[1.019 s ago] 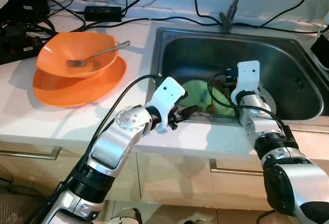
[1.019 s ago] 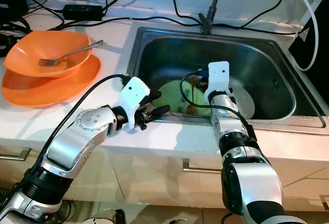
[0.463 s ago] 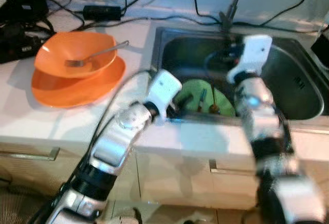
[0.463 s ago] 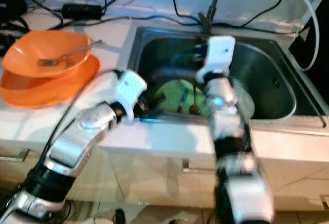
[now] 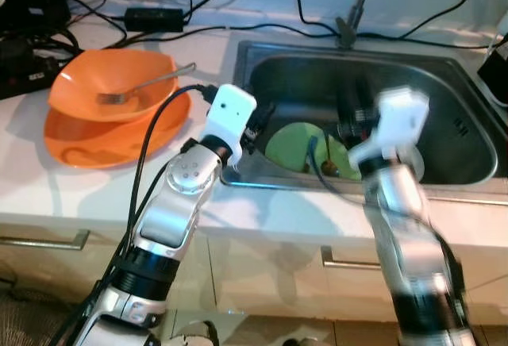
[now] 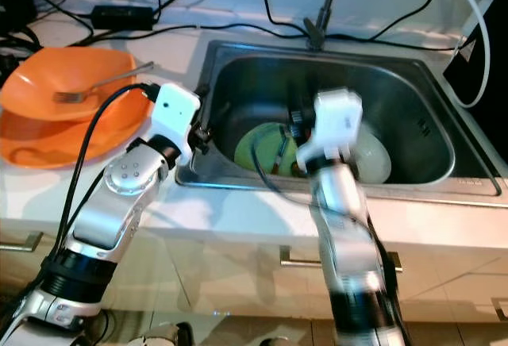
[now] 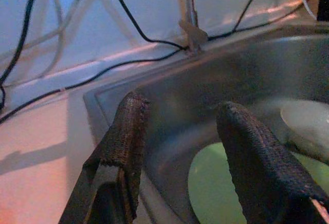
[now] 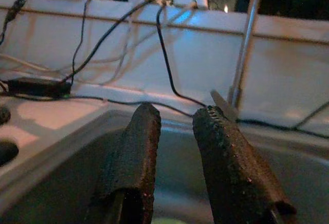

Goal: Kitchen organization

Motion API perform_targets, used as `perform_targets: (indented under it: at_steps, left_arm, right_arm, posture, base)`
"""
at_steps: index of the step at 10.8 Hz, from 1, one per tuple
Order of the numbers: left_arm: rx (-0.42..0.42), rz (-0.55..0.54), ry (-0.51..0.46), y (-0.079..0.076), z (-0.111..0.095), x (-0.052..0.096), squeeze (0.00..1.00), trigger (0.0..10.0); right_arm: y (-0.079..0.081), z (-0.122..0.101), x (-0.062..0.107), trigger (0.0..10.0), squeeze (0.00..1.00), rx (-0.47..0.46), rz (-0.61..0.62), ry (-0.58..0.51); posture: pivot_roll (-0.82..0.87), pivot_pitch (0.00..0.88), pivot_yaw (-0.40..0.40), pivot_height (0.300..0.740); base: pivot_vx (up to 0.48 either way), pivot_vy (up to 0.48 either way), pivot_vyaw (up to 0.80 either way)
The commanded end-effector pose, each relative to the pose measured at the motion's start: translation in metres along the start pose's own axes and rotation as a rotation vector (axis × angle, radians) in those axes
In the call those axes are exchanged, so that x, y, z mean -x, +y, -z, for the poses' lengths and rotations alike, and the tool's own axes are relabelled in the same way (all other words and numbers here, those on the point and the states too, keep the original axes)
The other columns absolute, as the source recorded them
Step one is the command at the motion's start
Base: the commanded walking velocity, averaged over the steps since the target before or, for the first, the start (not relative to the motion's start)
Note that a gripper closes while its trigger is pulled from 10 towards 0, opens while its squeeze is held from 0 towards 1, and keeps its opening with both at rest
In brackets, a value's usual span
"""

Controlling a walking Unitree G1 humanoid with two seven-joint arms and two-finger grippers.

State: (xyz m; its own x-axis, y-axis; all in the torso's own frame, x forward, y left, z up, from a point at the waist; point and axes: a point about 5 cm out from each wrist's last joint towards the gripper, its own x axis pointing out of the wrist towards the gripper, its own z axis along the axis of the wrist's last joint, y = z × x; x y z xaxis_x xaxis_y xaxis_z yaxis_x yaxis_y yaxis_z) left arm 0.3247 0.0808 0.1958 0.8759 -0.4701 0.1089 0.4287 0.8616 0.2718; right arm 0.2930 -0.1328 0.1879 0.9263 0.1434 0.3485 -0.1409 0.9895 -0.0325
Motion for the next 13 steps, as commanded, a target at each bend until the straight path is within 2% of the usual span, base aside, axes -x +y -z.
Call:
perform_targets:
  at_steps: [1, 3, 4, 6, 7, 8, 9, 11, 13]
  left_arm:
    - [-0.009, -0.021, -0.009, 0.002, 0.000, -0.001, 0.00, 10.0]
    - [-0.013, -0.049, -0.030, 0.005, 0.000, 0.002, 0.00, 10.0]
    - [-0.091, -0.057, -0.079, 0.006, -0.004, 0.006, 0.00, 10.0]
    - [-0.176, -0.088, -0.110, 0.012, -0.012, 0.007, 0.00, 10.0]
    - [-0.239, -0.123, -0.132, 0.019, -0.019, 0.006, 0.00, 10.0]
    - [-0.342, -0.188, -0.151, 0.032, -0.033, 0.001, 0.00, 10.0]
    - [-0.416, -0.222, -0.149, 0.039, -0.040, -0.001, 0.00, 10.0]
    - [-0.654, -0.299, -0.024, 0.060, -0.043, -0.015, 0.00, 10.0]
    - [-0.796, -0.283, 0.142, 0.068, -0.033, -0.028, 0.00, 10.0]
  right_arm:
    - [0.003, -0.005, 0.004, 10.0, 0.00, 0.004, -0.004, -0.004]
    - [0.003, 0.003, 0.015, 10.0, 0.00, -0.002, 0.006, 0.025]
    - [0.003, 0.010, 0.022, 10.0, 0.00, 0.007, 0.013, 0.055]
    - [0.004, 0.022, 0.031, 10.0, 0.00, 0.020, 0.012, 0.098]
    - [0.006, 0.023, 0.032, 10.0, 0.00, 0.014, 0.008, 0.106]
    - [0.008, 0.024, 0.033, 10.0, 0.00, 0.006, 0.011, 0.111]
    - [0.009, 0.025, 0.033, 10.0, 0.00, 0.007, 0.012, 0.115]
    - [0.009, 0.027, 0.032, 10.0, 0.00, 0.010, 0.023, 0.122]
    - [0.009, 0.027, 0.030, 10.0, 0.00, 0.009, 0.029, 0.124]
  posture:
    - [0.06, 0.068, -0.049, 0.740]
    - [0.05, 0.064, -0.047, 0.740]
    - [0.06, 0.059, -0.051, 0.740]
    - [0.07, 0.055, -0.051, 0.740]
    - [0.07, 0.052, -0.053, 0.740]
    - [0.07, 0.050, -0.054, 0.740]
    - [0.07, 0.051, -0.055, 0.740]
    - [0.07, 0.056, -0.052, 0.740]
    - [0.06, 0.054, -0.046, 0.740]
  base:
    - [0.000, 0.000, 0.00]
    - [0.000, 0.000, 0.00]
    - [0.000, 0.000, 0.00]
    - [0.000, 0.000, 0.00]
    - [0.000, 0.000, 0.00]
    - [0.000, 0.000, 0.00]
    - [0.000, 0.000, 0.00]
    - [0.000, 0.000, 0.00]
    - [0.000, 0.000, 0.00]
